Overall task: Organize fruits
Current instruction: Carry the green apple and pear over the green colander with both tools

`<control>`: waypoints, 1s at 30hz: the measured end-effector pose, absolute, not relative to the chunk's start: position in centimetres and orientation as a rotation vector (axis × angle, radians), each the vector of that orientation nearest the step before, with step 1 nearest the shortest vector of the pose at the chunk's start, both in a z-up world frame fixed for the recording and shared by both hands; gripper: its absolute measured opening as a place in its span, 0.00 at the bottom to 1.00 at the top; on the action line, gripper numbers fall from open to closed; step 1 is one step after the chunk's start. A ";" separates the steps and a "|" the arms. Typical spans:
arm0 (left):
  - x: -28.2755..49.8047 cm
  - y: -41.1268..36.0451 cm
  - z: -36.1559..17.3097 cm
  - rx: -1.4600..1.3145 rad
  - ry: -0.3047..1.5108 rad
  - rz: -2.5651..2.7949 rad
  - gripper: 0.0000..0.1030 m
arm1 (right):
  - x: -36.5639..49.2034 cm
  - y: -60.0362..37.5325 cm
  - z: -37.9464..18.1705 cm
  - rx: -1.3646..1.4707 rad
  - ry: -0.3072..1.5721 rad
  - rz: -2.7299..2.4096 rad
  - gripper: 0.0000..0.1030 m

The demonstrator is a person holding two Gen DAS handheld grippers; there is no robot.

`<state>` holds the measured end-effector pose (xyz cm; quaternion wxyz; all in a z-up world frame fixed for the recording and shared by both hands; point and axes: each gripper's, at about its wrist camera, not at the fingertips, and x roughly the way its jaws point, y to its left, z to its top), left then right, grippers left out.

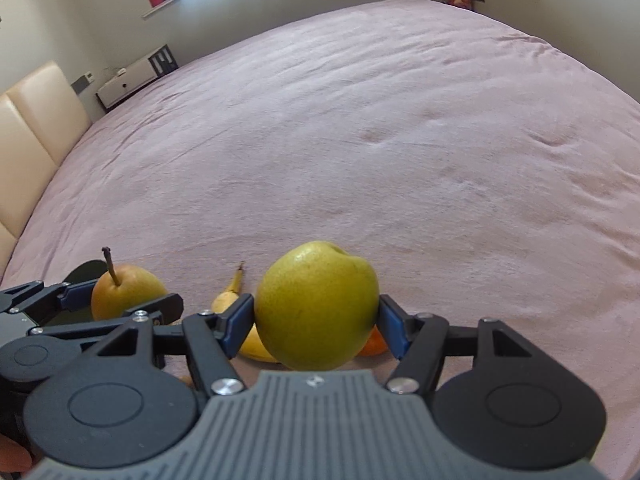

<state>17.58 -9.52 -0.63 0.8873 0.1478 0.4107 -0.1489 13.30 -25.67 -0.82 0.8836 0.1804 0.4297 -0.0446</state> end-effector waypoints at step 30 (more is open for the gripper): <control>18.2 7.5 2.3 0.091 0.870 -0.076 0.72 | 16.5 -7.7 1.6 -0.011 0.851 0.274 0.62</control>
